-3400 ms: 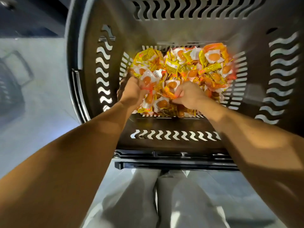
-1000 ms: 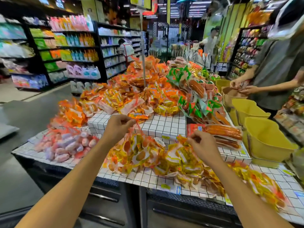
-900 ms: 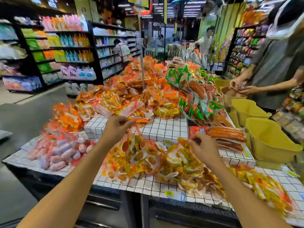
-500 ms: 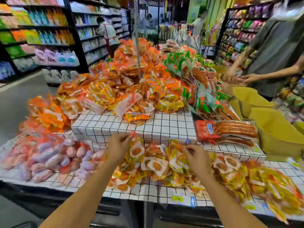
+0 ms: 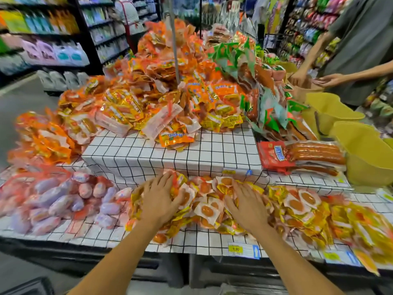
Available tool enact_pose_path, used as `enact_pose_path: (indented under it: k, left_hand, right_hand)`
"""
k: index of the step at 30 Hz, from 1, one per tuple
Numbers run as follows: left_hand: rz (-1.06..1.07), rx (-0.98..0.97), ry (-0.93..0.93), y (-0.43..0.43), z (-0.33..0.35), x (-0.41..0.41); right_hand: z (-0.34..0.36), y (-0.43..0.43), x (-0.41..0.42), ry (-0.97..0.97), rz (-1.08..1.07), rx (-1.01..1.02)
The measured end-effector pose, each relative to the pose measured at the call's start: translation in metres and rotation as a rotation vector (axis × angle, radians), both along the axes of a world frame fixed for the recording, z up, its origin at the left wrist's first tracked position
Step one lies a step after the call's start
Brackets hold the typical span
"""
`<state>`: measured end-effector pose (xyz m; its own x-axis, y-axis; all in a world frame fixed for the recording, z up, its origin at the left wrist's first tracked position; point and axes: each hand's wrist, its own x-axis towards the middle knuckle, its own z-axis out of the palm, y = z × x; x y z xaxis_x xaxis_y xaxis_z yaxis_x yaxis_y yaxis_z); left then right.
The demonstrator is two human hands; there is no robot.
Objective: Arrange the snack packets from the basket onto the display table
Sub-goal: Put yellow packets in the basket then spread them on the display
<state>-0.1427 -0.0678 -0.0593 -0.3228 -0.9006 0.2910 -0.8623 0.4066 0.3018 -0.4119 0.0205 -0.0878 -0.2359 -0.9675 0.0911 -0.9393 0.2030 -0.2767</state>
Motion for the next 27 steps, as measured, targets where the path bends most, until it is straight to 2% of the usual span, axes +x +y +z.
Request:
enact_pose_path:
  k: [5,10,14,20,24,27]
  left_hand:
    - [0.033,0.002,0.046,-0.005,-0.016,-0.007]
    - [0.018,-0.007,-0.044,-0.013,-0.027,-0.011]
    - [0.016,-0.006,-0.049,-0.013,-0.031,-0.014]
    - [-0.029,0.016,-0.044,-0.016,-0.022,-0.012]
    - [-0.004,0.023,-0.045,-0.011,-0.008,-0.012]
    - [0.012,0.013,-0.043,-0.008,0.0,-0.009]
  right_hand:
    - [-0.008,-0.007,0.0,0.075,-0.011,0.008]
    - [-0.015,-0.012,0.001,0.114,-0.019,-0.023]
    - [-0.016,-0.013,0.002,0.138,-0.022,-0.017]
    - [-0.009,-0.013,0.003,0.129,-0.022,0.041]
    - [0.008,-0.012,-0.002,0.113,0.033,0.141]
    - [0.02,-0.007,-0.004,0.106,0.063,0.14]
